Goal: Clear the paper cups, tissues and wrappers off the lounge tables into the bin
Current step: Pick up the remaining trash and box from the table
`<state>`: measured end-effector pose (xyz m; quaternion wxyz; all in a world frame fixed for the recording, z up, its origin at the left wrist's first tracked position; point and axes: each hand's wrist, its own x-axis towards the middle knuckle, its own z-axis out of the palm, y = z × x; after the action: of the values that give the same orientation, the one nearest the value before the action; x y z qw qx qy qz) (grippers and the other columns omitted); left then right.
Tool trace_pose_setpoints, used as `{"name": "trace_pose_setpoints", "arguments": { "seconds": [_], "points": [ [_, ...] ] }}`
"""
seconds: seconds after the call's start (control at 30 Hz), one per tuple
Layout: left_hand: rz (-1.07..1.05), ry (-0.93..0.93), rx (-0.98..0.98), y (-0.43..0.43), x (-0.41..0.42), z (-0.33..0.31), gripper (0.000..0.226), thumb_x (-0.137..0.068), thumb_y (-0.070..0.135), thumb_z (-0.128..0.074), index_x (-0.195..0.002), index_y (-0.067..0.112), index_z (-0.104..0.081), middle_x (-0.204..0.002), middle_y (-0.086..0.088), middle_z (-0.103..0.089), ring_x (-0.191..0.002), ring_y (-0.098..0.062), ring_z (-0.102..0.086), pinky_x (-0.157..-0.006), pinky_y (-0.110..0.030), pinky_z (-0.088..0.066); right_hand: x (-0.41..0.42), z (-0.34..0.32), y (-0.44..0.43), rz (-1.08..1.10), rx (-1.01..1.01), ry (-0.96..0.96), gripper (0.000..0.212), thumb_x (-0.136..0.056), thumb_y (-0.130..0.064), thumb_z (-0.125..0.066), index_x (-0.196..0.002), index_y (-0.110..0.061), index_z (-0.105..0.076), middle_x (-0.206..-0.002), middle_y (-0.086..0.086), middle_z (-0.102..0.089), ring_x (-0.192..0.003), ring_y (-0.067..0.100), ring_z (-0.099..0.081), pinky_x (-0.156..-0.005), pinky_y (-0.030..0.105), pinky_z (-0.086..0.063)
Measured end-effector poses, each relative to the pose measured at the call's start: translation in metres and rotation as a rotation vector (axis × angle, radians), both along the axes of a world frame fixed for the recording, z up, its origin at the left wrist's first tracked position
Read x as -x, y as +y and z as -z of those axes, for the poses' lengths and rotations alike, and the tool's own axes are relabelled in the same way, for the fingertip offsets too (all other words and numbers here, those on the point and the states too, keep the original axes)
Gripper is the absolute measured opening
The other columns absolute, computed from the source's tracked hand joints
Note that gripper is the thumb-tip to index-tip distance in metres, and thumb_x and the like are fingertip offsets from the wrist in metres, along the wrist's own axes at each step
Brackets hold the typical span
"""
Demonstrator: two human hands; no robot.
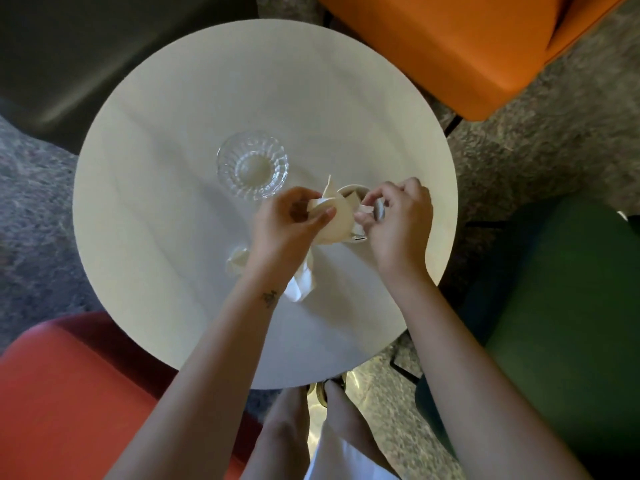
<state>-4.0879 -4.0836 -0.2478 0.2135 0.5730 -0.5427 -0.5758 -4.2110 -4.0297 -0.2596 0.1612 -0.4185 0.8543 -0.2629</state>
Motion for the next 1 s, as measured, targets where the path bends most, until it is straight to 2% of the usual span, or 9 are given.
{"name": "trace_pose_setpoints", "arguments": {
  "seconds": [0.1, 0.23, 0.37, 0.53, 0.63, 0.7, 0.77, 0.83, 1.0],
  "points": [
    [0.022, -0.035, 0.053, 0.0, 0.006, 0.001, 0.016, -0.076, 0.01, -0.075, -0.088, 0.013, -0.065, -0.067, 0.007, -0.06, -0.054, 0.007, -0.053, -0.059, -0.013, -0.046, 0.005, -0.004, 0.001, 0.018, 0.072, -0.117, 0.022, -0.067, -0.006, -0.077, -0.082, -0.01, -0.062, -0.076, -0.002, -0.048, -0.072, 0.016, -0.049, -0.07, 0.028, -0.04],
    [0.0, -0.034, 0.071, -0.002, 0.014, 0.0, 0.021, -0.075, 0.011, -0.076, -0.085, 0.018, -0.059, -0.067, 0.005, -0.061, -0.055, 0.001, -0.054, -0.05, -0.01, -0.042, 0.013, -0.009, 0.009, 0.041, 0.18, -0.268, 0.02, -0.071, -0.002, -0.072, -0.084, -0.014, -0.062, -0.074, -0.001, -0.059, -0.061, 0.005, -0.047, -0.058, 0.012, -0.039],
    [0.029, -0.054, 0.091, -0.001, 0.02, 0.003, 0.021, -0.075, 0.015, -0.076, -0.085, 0.018, -0.058, -0.072, 0.002, -0.061, -0.066, -0.012, -0.056, -0.057, -0.014, -0.042, 0.014, -0.004, 0.012, 0.036, 0.18, -0.313, 0.009, -0.078, -0.003, -0.068, -0.081, -0.011, -0.064, -0.076, -0.003, -0.065, -0.065, 0.003, -0.057, -0.06, 0.01, -0.042],
    [0.04, -0.139, 0.204, 0.001, 0.025, 0.008, 0.021, -0.072, 0.016, -0.078, -0.088, 0.016, -0.063, -0.084, 0.001, -0.058, -0.072, -0.009, -0.052, -0.067, -0.017, -0.041, 0.014, 0.0, 0.013, 0.058, 0.27, -0.302, 0.003, -0.085, -0.01, -0.064, -0.088, -0.01, -0.063, -0.08, -0.004, -0.066, -0.074, 0.01, -0.063, -0.063, 0.011, -0.044],
    [0.052, -0.202, 0.262, 0.002, 0.028, 0.012, 0.024, -0.072, 0.022, -0.079, -0.092, 0.018, -0.066, -0.094, 0.004, -0.049, -0.078, -0.005, -0.047, -0.065, -0.002, -0.033, 0.012, 0.002, 0.012, 0.022, 0.227, -0.258, 0.024, -0.077, -0.016, -0.073, -0.098, -0.011, -0.062, -0.095, -0.002, -0.058, -0.082, 0.014, -0.054, -0.069, 0.009, -0.036],
    [0.068, -0.209, 0.248, 0.001, 0.028, 0.014, 0.025, -0.073, 0.022, -0.078, -0.094, 0.022, -0.065, -0.099, 0.005, -0.047, -0.084, -0.009, -0.049, -0.065, -0.001, -0.035, 0.012, 0.005, 0.009, 0.018, 0.143, -0.303, 0.044, -0.071, -0.02, -0.078, -0.11, -0.014, -0.058, -0.108, -0.004, -0.051, -0.094, 0.013, -0.048, -0.076, 0.014, -0.036],
    [0.07, -0.178, 0.216, 0.0, 0.03, 0.015, 0.028, -0.073, 0.02, -0.077, -0.094, 0.024, -0.06, -0.101, 0.003, -0.051, -0.084, -0.011, -0.054, -0.067, -0.008, -0.041, 0.013, 0.007, 0.004, 0.039, 0.079, -0.395, 0.049, -0.071, -0.019, -0.078, -0.114, -0.016, -0.055, -0.113, -0.006, -0.052, -0.097, 0.011, -0.049, -0.076, 0.012, -0.037],
    [0.035, -0.128, 0.188, -0.001, 0.031, 0.017, 0.035, -0.072, 0.018, -0.077, -0.096, 0.024, -0.053, -0.098, 0.003, -0.055, -0.081, -0.011, -0.056, -0.068, -0.016, -0.045, 0.013, 0.009, 0.001, 0.058, 0.055, -0.436, 0.04, -0.073, -0.016, -0.076, -0.109, -0.015, -0.058, -0.108, -0.006, -0.059, -0.093, 0.008, -0.053, -0.071, 0.006, -0.037],
    [0.03, -0.127, 0.204, -0.001, 0.034, 0.028, 0.033, -0.071, 0.012, -0.074, -0.094, 0.021, -0.053, -0.089, 0.005, -0.057, -0.077, -0.011, -0.054, -0.06, -0.01, -0.039, 0.009, 0.013, -0.004, 0.1, 0.037, -0.417, 0.022, -0.075, -0.017, -0.076, -0.09, -0.015, -0.061, -0.086, -0.009, -0.062, -0.074, 0.001, -0.054, -0.061, 0.006, -0.039]
  ]
}}
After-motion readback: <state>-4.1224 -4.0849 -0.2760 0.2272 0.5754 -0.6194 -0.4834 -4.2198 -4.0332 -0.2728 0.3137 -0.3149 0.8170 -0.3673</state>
